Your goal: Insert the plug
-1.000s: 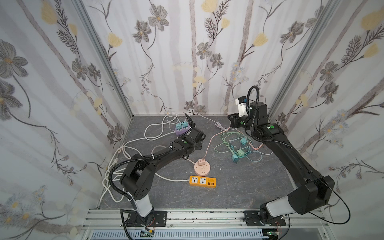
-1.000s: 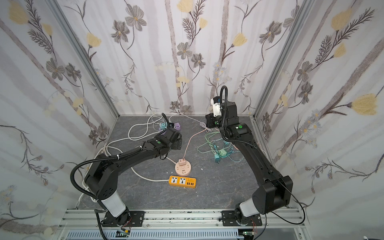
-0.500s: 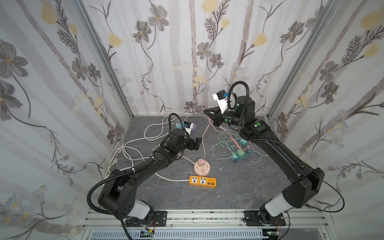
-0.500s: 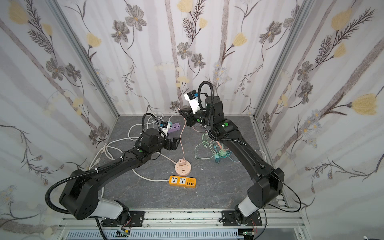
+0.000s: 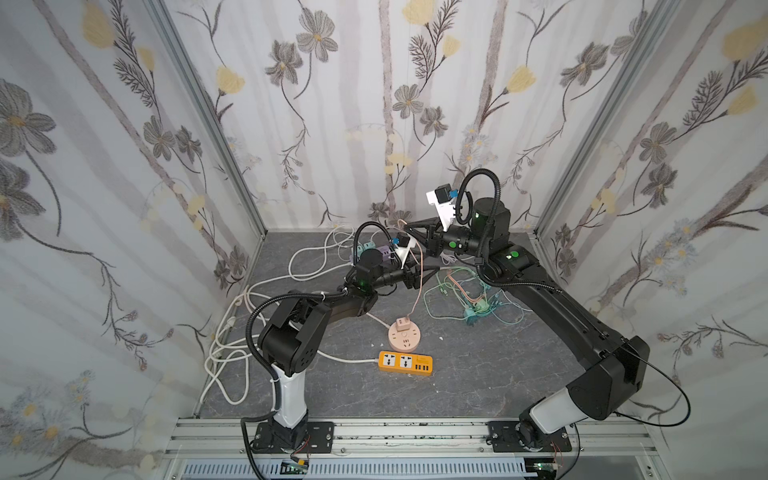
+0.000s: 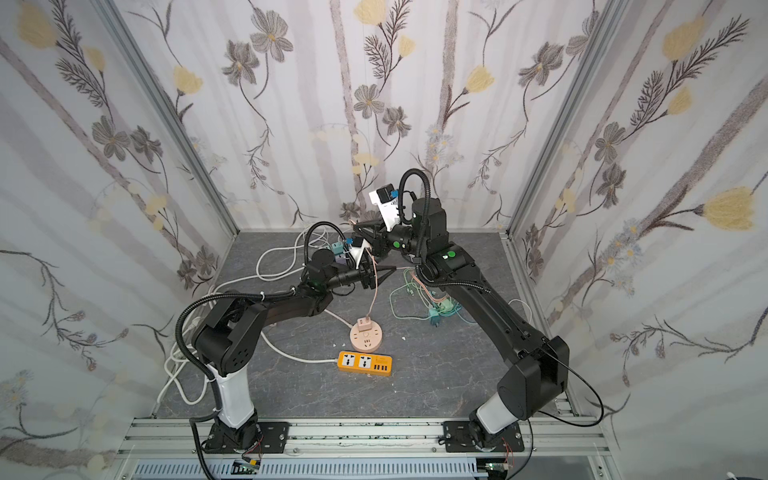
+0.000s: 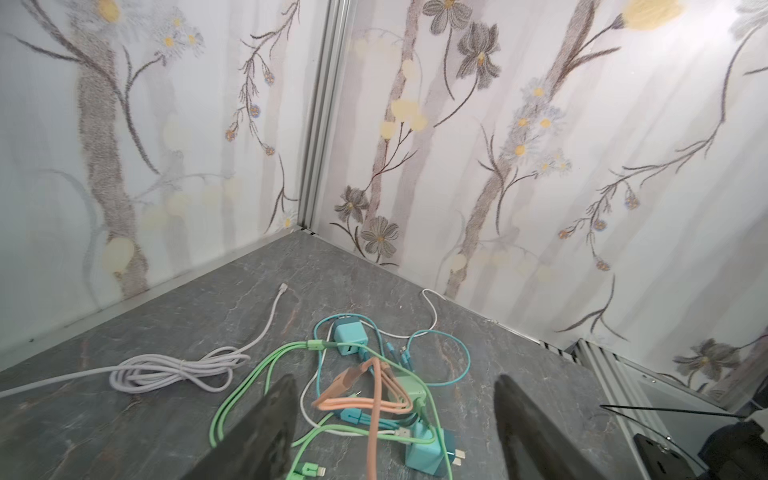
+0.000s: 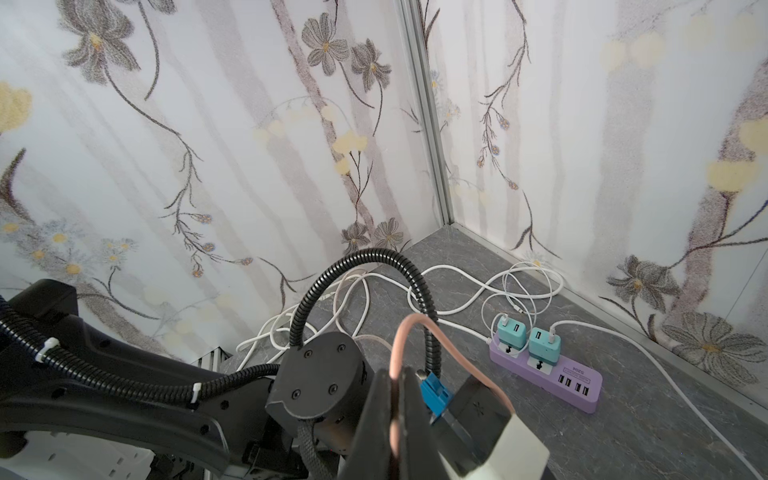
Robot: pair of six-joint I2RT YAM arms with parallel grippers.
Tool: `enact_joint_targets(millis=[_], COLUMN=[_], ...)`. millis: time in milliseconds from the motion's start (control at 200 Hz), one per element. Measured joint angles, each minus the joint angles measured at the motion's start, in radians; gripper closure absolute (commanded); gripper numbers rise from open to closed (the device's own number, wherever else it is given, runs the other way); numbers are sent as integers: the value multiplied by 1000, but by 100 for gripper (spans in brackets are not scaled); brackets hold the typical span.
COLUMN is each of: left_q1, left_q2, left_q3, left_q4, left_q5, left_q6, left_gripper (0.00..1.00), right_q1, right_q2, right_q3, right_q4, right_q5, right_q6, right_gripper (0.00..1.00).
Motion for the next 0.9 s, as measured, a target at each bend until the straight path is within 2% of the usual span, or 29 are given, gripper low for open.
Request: enact_joint_targets(millis=[105,130,150,220,290,320,350,360,370,570,685,899], left_q1=[1,1,2,7,12,12,13,13,14,13,13,20], left_q2=[-9,-17,-25,-66,-122,-151,-182,-191,-201,-341,-385,-430], left_q3=[-16,-26,-35,-63,-73,-73,-72,-70,-67,23,32,5], left_q4=[30,28,24,-11,-74,-108,-140,-152,-163,-400,-507,-640], left_q5=[-43,-59,-74,-137,-219,-262,-303,-317,-332,-566,-669,-847], left_q6=[16,32,40,90,143,174,205,217,231,460,568,673], left_gripper=[90,96,100,100,100,100,100,100,100,100,100,100], right_q1=[0,-2,-2,-9,-19,-24,-30,-31,-34,-89,-145,-244], right_q2=[-11,-16,-20,-44,-74,-87,-101,-106,-111,-179,-188,-135], right_q3=[-9,-11,-15,-34,-71,-92,-115,-123,-132,-266,-308,-330], right_q4=[2,1,1,1,1,1,1,-1,-5,-16,-40,-204], right_q5=[2,4,4,12,57,87,118,129,141,397,534,644], right_q6=[7,7,7,5,-5,-6,-14,-16,-16,-26,16,85], right_gripper=[100,95,89,61,25,15,10,4,1,1,1,1])
